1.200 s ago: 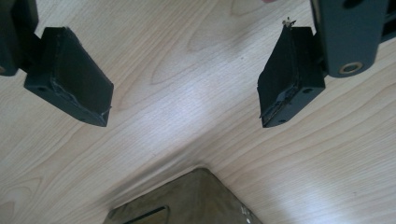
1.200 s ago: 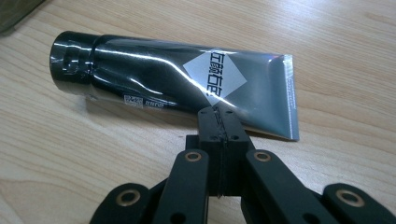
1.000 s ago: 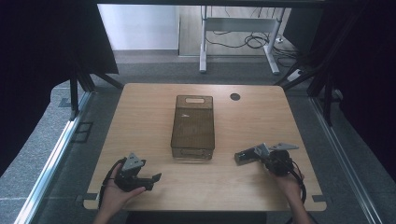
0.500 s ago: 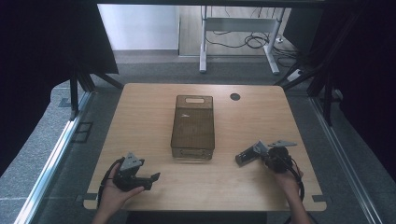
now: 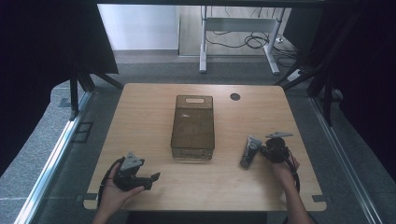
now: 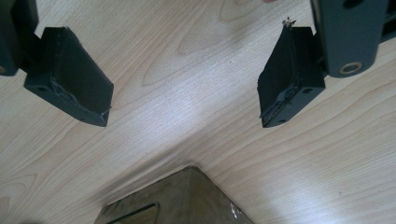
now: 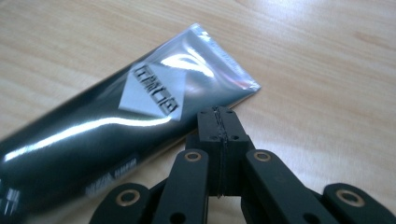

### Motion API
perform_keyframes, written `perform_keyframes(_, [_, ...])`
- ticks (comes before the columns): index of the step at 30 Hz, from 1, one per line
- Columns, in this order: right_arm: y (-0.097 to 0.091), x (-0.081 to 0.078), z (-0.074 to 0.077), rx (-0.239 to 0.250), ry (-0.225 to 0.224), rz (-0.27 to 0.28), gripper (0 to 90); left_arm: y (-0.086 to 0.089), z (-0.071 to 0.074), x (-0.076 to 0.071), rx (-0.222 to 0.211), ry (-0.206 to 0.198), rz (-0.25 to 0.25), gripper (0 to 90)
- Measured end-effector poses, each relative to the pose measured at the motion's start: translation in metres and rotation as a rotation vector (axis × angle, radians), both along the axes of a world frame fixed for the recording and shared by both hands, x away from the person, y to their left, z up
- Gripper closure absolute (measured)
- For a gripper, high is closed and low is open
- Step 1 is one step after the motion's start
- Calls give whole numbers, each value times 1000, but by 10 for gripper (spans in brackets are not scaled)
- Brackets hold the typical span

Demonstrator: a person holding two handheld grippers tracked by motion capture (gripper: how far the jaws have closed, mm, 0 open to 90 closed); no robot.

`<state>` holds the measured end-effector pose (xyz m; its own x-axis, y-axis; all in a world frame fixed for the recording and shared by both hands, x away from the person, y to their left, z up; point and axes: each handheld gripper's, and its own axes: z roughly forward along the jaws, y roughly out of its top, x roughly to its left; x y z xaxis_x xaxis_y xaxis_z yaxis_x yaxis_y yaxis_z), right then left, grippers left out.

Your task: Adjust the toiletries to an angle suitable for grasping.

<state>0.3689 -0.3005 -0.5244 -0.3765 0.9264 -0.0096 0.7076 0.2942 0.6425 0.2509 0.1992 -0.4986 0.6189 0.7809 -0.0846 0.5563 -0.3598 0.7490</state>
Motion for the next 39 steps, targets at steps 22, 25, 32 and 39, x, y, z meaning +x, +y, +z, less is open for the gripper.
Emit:
perform_keyframes(22, [41, 34, 4, -33, 20, 91, 869, 2, 2, -1, -3, -5, -3, 186])
perform_keyframes(25, [39, 33, 6, -28, 5, 83, 864, 2, 2, 0, -4, -5, -1, 186])
perform_keyframes(32, [27, 21, 26, 1, -34, 98, 791, 3, 2, -1, -7, -7, 2, 187])
perform_keyframes(39, [23, 6, 45, -6, -49, 148, 673, 2, 3, -2, -3, -7, 0, 186])
